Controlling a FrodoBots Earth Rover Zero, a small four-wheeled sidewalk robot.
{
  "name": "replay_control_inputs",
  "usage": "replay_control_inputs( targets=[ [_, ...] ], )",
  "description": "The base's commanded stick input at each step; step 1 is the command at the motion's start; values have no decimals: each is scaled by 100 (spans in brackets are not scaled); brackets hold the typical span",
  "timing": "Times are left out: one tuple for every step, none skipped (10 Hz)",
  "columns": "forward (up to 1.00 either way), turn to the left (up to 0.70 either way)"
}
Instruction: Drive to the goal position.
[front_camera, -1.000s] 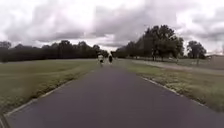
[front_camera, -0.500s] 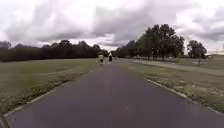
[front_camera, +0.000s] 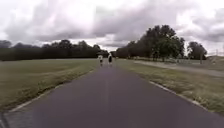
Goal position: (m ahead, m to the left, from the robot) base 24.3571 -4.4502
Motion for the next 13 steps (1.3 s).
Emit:
replay_control_inputs(
  targets=[
    [70, 0],
    [70, 0],
    [70, 0],
    [70, 0],
    [70, 0],
    [70, 0],
    [70, 0],
    [70, 0],
    [70, 0],
    [70, 0],
    [70, 0],
    [70, 0],
    [70, 0]
  ],
)
